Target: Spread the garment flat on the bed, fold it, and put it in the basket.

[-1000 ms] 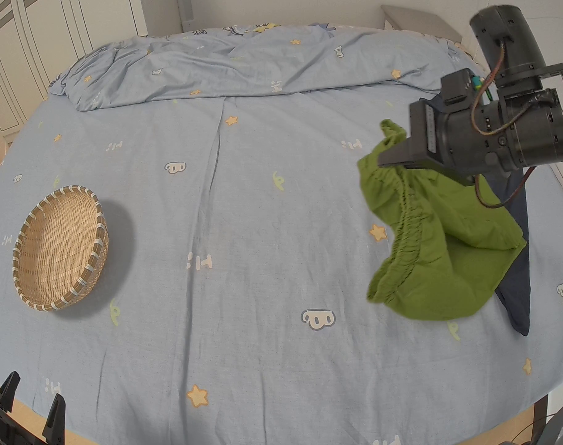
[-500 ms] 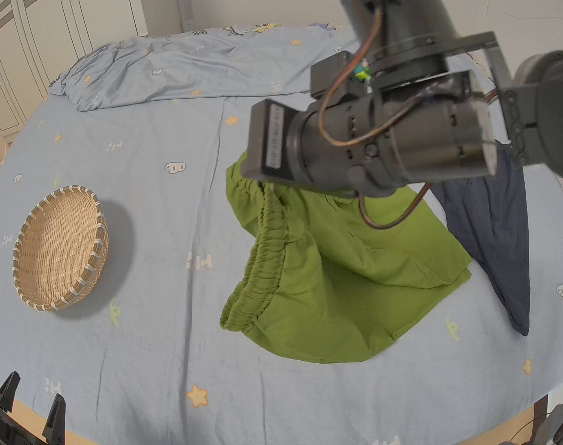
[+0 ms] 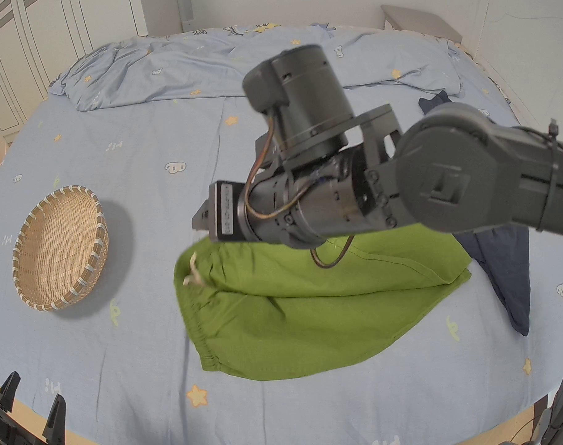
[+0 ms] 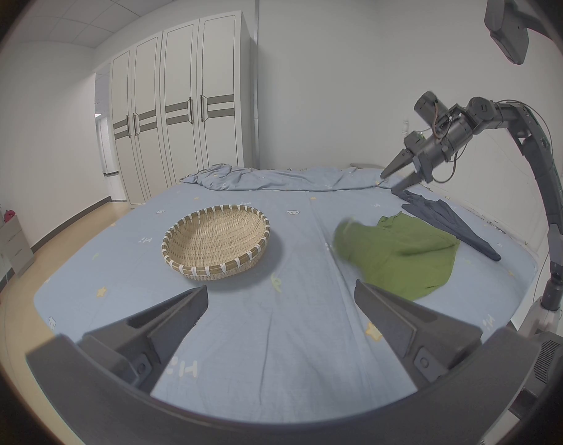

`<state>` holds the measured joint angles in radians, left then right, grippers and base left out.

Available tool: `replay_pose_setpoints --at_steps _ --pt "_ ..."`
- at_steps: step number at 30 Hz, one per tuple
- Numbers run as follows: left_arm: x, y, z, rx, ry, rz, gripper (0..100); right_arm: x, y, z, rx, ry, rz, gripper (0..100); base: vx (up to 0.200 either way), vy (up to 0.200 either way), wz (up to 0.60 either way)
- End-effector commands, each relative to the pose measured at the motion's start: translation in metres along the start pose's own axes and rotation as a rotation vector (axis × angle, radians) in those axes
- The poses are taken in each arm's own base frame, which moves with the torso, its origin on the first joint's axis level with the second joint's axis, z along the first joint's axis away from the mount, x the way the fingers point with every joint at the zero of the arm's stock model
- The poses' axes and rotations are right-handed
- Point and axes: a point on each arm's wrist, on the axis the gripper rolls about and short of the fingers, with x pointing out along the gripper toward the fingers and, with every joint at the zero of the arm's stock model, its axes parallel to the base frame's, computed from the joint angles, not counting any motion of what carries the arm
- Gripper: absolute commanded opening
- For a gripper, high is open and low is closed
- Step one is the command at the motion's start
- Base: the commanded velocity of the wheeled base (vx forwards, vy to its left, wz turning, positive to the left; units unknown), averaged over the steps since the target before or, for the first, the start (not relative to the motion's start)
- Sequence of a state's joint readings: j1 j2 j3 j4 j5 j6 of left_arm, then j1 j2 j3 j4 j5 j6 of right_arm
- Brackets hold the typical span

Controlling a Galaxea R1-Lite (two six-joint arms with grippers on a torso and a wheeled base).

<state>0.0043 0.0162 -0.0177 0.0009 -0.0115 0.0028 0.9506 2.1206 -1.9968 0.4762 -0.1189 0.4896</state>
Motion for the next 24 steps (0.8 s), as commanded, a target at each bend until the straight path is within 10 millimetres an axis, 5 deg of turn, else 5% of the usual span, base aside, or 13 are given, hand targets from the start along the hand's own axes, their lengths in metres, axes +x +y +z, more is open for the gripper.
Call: replay_pose_setpoints --at_steps 1,8,9,15,20,21,22,23,24 --pt "0.000 0.000 -0.005 -0.003 0.002 0.001 100 0.025 -0.001 -0.017 -0.041 0.080 -0.032 100 0.000 0.000 0.00" --pt "0.000 0.000 -0.005 0.025 0.000 -0.017 100 0.016 -0.013 -0.021 -0.025 0.132 -0.076 100 0.000 0.000 0.00" --pt "0.000 0.000 -0.005 0.040 -0.001 -0.020 100 -0.013 -0.032 -0.009 0.012 0.108 -0.091 100 0.000 0.000 0.00" --pt "0.000 -0.001 -0.004 0.106 -0.010 -0.018 100 -0.090 -0.094 -0.011 0.094 0.095 -0.087 100 0.000 0.000 0.00" --pt "0.000 -0.001 -0.003 0.104 -0.020 -0.016 100 -0.140 -0.121 -0.023 0.130 -0.009 -0.049 100 0.000 0.000 0.00" --pt "-0.005 0.000 0.017 0.097 -0.118 -0.001 100 -0.145 -0.124 -0.025 0.130 -0.030 -0.046 100 0.000 0.000 0.00" --pt "-0.025 0.000 0.073 0.060 -0.354 -0.008 100 -0.148 -0.129 -0.027 0.133 -0.047 -0.051 100 0.000 0.000 0.00" --pt "-0.029 0.000 0.084 0.049 -0.391 -0.010 100 -0.149 -0.130 -0.028 0.133 -0.050 -0.053 100 0.000 0.000 0.00" --pt "-0.051 0.004 0.179 -0.127 -0.546 -0.097 100 -0.153 -0.137 -0.032 0.139 -0.084 -0.056 100 0.000 0.000 0.00"
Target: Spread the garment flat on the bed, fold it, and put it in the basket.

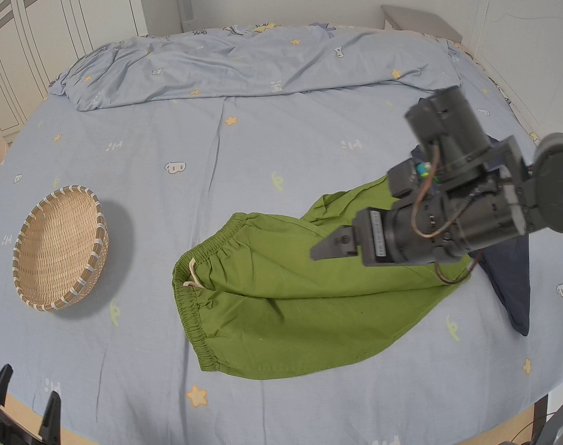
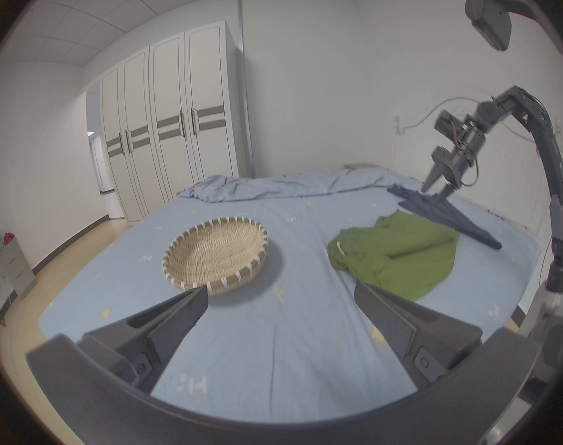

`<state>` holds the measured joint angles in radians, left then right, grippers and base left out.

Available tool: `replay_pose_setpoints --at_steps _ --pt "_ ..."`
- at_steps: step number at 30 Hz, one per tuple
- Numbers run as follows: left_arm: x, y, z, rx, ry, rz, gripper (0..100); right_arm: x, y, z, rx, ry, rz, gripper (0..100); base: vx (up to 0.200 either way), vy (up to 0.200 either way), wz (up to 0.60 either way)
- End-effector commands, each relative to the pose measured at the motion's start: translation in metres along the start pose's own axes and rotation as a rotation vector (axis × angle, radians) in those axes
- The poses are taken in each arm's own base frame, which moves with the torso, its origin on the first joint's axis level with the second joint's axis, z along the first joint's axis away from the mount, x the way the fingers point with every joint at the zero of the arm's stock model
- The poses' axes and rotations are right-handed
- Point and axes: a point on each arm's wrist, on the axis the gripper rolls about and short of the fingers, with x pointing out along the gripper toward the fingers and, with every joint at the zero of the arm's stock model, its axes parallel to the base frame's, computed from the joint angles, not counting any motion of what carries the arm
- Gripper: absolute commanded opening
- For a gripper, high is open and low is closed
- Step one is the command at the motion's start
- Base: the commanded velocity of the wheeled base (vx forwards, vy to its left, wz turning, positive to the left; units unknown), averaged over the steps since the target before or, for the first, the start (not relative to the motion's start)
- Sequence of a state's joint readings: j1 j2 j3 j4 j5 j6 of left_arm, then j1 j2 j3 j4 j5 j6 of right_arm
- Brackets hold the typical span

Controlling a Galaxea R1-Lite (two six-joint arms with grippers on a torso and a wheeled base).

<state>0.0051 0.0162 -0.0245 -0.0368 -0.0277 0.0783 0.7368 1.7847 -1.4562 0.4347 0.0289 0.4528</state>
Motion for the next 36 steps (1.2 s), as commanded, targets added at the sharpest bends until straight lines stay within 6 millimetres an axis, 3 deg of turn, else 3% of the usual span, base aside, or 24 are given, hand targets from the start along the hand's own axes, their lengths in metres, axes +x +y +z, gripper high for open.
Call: replay_pose_setpoints --at_steps 1,2,4,5,6,8,9,10,13,15,17,19,21,23,26,36 --pt "-0.037 0.019 0.191 -0.230 -0.463 -0.086 100 -0.080 -0.048 -0.013 0.065 -0.237 0.052 100 0.000 0.000 0.00" --pt "-0.029 0.019 0.203 -0.225 -0.385 -0.107 100 -0.081 -0.053 -0.013 0.076 -0.255 0.045 100 0.000 0.000 0.00" --pt "-0.015 0.017 0.203 -0.198 -0.219 -0.204 100 -0.081 -0.062 -0.013 0.098 -0.279 0.028 100 0.000 0.000 0.00" --pt "-0.015 0.017 0.203 -0.198 -0.219 -0.204 100 -0.081 -0.062 -0.013 0.098 -0.279 0.028 100 0.000 0.000 0.00" --pt "0.019 0.009 0.189 -0.225 0.048 -0.423 100 -0.085 -0.074 -0.017 0.134 -0.306 -0.003 100 0.000 0.000 0.00" --pt "0.054 0.002 0.170 -0.340 0.256 -0.557 100 -0.088 -0.084 -0.018 0.202 -0.314 -0.030 100 0.000 0.000 0.00" --pt "0.061 0.001 0.165 -0.375 0.298 -0.575 100 -0.089 -0.086 -0.019 0.219 -0.317 -0.032 100 0.000 0.000 0.00" --pt "0.086 -0.003 0.151 -0.494 0.414 -0.605 100 -0.091 -0.089 -0.020 0.285 -0.326 -0.036 100 0.000 0.000 0.00" --pt "0.129 -0.012 0.119 -0.649 0.576 -0.641 100 -0.098 -0.100 -0.027 0.371 -0.306 -0.072 100 0.000 0.000 0.00" --pt "0.147 -0.020 0.096 -0.688 0.641 -0.673 100 -0.110 -0.106 -0.034 0.373 -0.274 -0.107 100 0.000 0.000 0.00" --pt "0.155 -0.027 0.078 -0.690 0.673 -0.700 100 -0.115 -0.109 -0.039 0.335 -0.242 -0.104 100 0.000 0.000 0.00" --pt "0.165 -0.039 0.046 -0.690 0.762 -0.751 100 -0.119 -0.123 -0.043 0.252 -0.197 -0.100 100 0.000 0.000 0.00" --pt "0.168 -0.045 0.037 -0.687 0.791 -0.784 100 -0.120 -0.127 -0.043 0.212 -0.189 -0.094 100 0.000 0.000 0.00" --pt "0.175 -0.058 0.012 -0.696 0.876 -0.874 100 -0.119 -0.128 -0.042 0.149 -0.166 -0.040 100 0.000 0.000 0.00" --pt "0.169 -0.060 -0.009 -0.720 0.960 -0.925 100 -0.115 -0.128 -0.047 0.142 -0.133 0.023 100 0.000 0.000 0.00" --pt "0.187 -0.067 -0.042 -0.692 1.017 -0.934 100 -0.110 -0.131 -0.045 0.154 -0.129 0.024 100 0.000 0.000 0.00"
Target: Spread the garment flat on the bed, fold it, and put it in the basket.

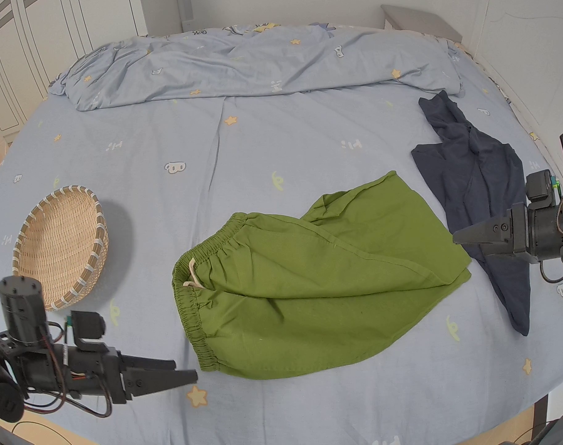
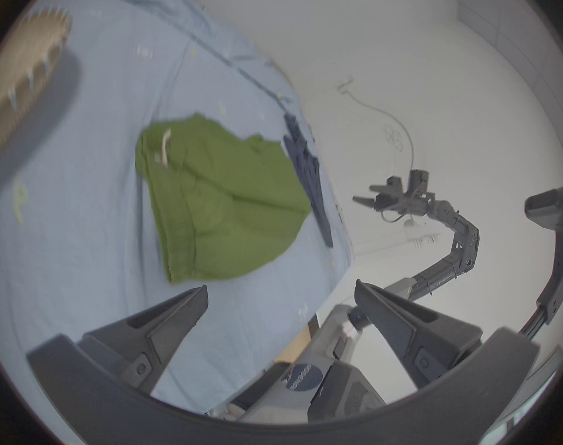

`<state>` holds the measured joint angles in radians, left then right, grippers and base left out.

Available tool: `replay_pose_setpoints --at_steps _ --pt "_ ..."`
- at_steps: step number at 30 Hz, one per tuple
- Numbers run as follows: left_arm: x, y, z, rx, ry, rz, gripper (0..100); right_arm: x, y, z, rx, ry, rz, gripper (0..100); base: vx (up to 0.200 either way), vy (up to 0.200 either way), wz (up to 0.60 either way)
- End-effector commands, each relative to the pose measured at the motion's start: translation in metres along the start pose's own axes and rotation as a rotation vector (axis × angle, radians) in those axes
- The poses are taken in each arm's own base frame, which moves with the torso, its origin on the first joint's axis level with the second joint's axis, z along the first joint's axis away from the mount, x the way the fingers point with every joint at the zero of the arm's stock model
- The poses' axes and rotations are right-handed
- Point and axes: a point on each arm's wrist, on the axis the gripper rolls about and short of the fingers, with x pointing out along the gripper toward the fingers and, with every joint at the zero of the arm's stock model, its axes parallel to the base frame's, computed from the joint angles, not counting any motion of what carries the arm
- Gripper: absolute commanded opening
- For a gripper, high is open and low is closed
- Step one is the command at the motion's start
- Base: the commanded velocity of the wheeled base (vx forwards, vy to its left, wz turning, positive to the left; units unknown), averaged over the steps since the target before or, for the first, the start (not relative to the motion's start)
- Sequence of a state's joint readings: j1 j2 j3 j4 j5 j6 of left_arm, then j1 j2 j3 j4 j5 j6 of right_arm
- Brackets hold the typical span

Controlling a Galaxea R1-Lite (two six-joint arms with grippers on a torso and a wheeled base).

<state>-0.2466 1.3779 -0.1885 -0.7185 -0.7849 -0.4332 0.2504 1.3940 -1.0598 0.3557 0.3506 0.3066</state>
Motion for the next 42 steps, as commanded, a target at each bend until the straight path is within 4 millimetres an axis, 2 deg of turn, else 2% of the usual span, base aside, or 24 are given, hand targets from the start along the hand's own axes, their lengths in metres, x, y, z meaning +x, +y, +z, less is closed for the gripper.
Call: replay_pose_setpoints --at_steps 1,9,14,15,19,23,26,34,42 --pt "0.041 0.048 -0.040 -0.187 0.246 -0.005 100 -0.009 -0.010 -0.004 -0.007 0.002 0.025 100 0.000 0.000 0.00" --pt "0.046 0.055 -0.027 -0.100 0.142 0.008 100 -0.011 -0.010 -0.002 -0.005 -0.009 0.027 100 0.000 0.000 0.00" --pt "0.047 0.059 -0.028 -0.104 0.146 0.020 100 -0.012 -0.010 -0.001 -0.006 -0.015 0.026 100 0.000 0.000 0.00" --pt "0.048 0.067 -0.029 -0.095 0.154 0.039 100 -0.012 -0.010 -0.001 -0.006 -0.013 0.027 100 0.000 0.000 0.00" --pt "0.051 0.073 -0.030 -0.078 0.159 0.056 100 -0.011 -0.010 -0.001 -0.005 -0.011 0.024 100 0.000 0.000 0.00" --pt "0.074 0.094 -0.019 -0.028 0.105 0.127 100 -0.011 -0.009 -0.001 -0.008 -0.016 0.028 100 0.000 0.000 0.00" --pt "0.080 0.101 -0.018 -0.003 0.057 0.147 100 -0.011 -0.009 -0.001 -0.008 -0.016 0.028 100 0.000 0.000 0.00" --pt "0.085 0.103 -0.017 0.083 -0.027 0.108 100 -0.010 -0.009 -0.002 -0.011 -0.011 0.033 100 0.000 0.000 0.00" --pt "0.079 0.096 -0.028 0.066 0.016 0.097 100 -0.008 -0.010 -0.002 -0.007 -0.004 0.030 100 0.000 0.000 0.00"
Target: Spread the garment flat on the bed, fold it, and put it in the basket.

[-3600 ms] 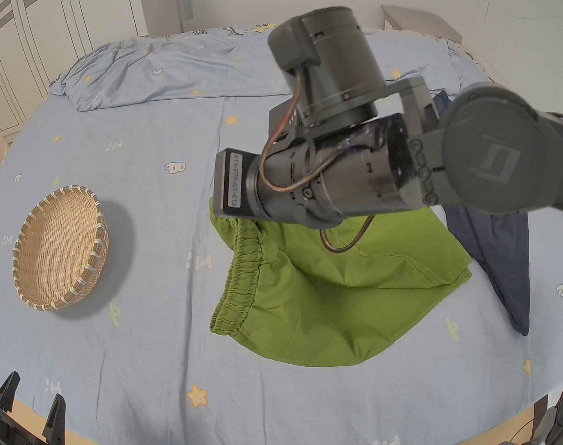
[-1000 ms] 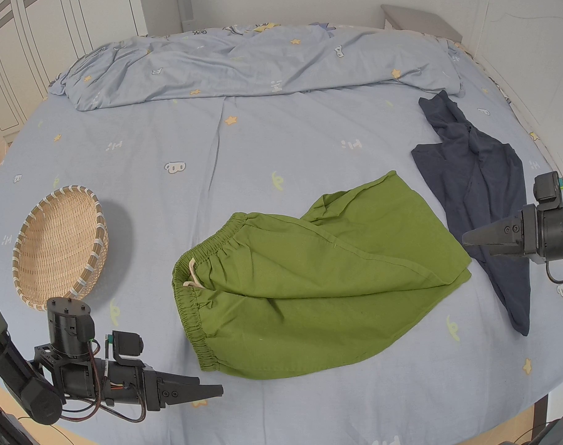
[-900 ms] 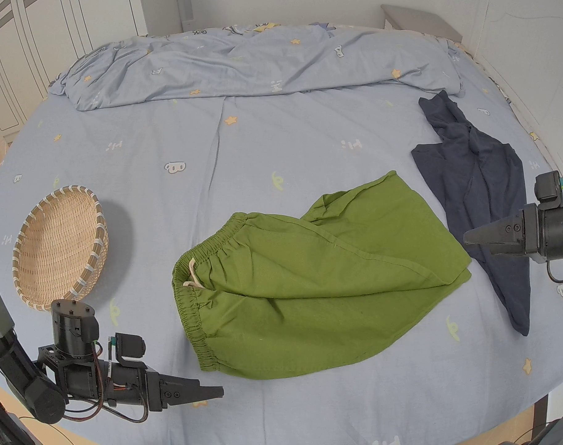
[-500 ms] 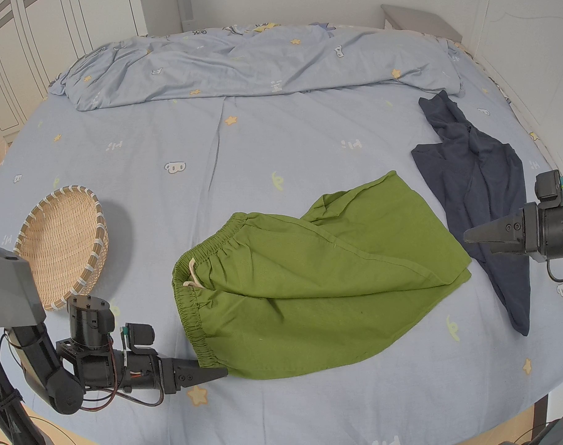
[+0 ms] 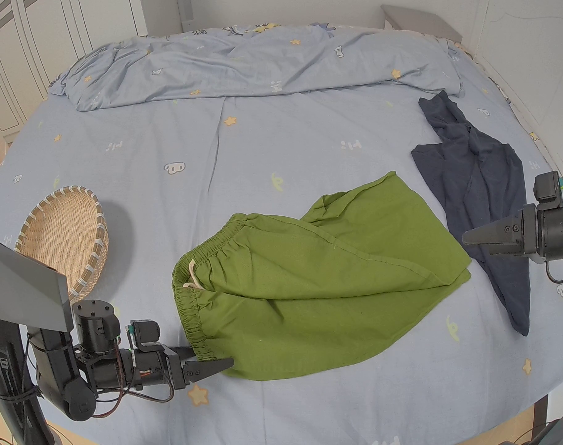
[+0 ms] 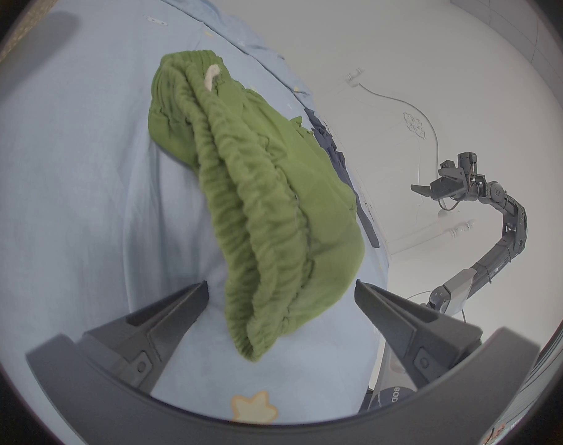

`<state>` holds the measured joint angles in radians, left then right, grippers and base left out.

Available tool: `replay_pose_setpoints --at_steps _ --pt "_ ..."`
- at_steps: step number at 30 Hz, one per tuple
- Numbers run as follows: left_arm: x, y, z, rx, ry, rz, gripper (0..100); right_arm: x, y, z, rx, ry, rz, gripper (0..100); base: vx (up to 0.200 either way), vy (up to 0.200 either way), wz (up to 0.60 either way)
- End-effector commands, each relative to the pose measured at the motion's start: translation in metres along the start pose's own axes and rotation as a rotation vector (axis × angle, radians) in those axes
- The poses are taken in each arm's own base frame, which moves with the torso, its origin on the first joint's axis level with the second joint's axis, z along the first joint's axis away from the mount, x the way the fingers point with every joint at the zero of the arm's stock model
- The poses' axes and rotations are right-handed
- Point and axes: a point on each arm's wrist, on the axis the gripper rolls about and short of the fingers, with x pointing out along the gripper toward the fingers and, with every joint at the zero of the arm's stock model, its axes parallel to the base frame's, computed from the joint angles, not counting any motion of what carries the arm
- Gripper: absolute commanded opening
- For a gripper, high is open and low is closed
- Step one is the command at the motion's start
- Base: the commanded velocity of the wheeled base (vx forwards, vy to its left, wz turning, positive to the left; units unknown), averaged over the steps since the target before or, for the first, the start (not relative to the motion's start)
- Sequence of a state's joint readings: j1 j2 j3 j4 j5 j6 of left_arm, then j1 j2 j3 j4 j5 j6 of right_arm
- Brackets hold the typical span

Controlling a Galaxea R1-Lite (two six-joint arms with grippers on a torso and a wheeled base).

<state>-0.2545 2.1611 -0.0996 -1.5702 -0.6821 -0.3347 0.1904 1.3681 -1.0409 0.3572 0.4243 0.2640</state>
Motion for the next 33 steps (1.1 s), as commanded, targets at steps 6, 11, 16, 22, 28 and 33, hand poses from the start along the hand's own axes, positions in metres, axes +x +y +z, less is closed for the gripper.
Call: replay_pose_setpoints --at_steps 6,11,16,22,28,33 --pt "-0.001 -0.001 -0.008 -0.014 0.034 -0.002 100 0.003 -0.001 0.000 0.002 0.009 -0.001 100 0.000 0.000 0.00" --pt "-0.004 -0.005 0.000 0.004 -0.003 -0.007 0 0.003 -0.001 0.000 0.002 0.009 -0.001 100 0.000 0.000 0.00" --pt "-0.006 -0.006 0.004 0.014 -0.019 -0.009 0 0.003 0.000 -0.001 -0.001 0.014 0.000 100 0.000 0.000 0.00" --pt "-0.013 -0.013 0.005 0.020 -0.031 -0.012 0 0.003 0.000 -0.001 -0.001 0.014 0.001 100 0.000 0.000 0.00" --pt "-0.044 -0.033 0.016 -0.126 -0.101 -0.074 0 0.002 0.000 -0.002 -0.002 0.019 -0.003 100 0.000 0.000 0.00" --pt "-0.068 -0.043 0.019 -0.294 -0.072 -0.122 0 -0.004 0.000 -0.005 0.001 0.019 -0.006 100 0.000 0.000 0.00"
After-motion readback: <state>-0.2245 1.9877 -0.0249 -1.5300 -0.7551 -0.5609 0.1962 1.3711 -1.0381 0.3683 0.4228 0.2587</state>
